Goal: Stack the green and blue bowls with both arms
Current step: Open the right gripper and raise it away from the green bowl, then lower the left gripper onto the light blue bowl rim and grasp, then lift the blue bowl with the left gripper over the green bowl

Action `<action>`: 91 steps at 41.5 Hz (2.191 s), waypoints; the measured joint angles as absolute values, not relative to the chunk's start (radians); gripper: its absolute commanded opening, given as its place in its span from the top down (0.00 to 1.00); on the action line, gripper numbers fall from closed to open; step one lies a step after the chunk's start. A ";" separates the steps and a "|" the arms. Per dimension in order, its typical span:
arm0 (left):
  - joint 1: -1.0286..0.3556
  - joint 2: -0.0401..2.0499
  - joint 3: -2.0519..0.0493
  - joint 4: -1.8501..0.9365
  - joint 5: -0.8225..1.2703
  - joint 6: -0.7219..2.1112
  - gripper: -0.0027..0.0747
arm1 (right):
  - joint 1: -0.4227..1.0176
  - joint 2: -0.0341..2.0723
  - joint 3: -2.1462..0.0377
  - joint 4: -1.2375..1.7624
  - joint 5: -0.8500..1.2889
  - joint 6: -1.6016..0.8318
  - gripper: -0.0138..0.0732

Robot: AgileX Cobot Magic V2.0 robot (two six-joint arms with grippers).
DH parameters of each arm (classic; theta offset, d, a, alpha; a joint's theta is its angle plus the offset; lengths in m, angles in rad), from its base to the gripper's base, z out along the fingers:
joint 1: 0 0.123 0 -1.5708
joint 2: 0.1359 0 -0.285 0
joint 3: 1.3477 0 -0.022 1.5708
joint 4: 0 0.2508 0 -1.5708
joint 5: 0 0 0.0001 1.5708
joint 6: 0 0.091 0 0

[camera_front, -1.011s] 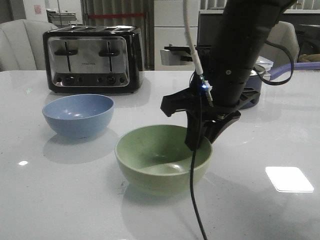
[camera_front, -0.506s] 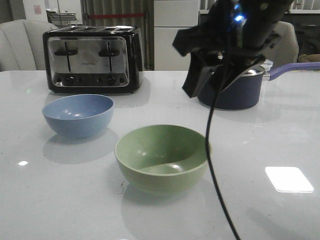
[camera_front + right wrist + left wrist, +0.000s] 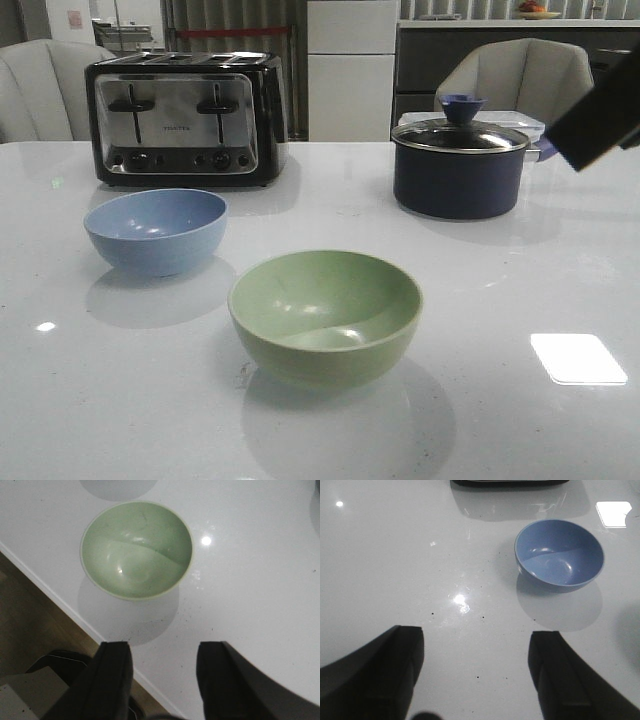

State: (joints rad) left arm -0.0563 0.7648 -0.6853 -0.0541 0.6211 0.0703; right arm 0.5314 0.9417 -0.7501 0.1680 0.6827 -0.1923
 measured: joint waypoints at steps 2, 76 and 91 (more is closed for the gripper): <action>-0.056 0.779 -0.703 -0.054 0.633 0.072 0.31 | 0.531 0.920 -0.734 0.168 0.687 -0.194 0.35; -0.165 2.026 -1.437 -0.163 0.636 0.080 0.84 | 0.531 0.893 -0.721 0.168 0.692 -0.194 0.35; -0.183 1.972 -1.521 -0.168 0.763 0.107 0.85 | 0.531 0.893 -0.721 0.168 0.692 -0.194 0.35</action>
State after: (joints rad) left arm -0.1831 1.9722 -1.5213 -0.1678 0.7629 0.1075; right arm 0.5314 0.8934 -0.7214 0.1680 0.6919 -0.1940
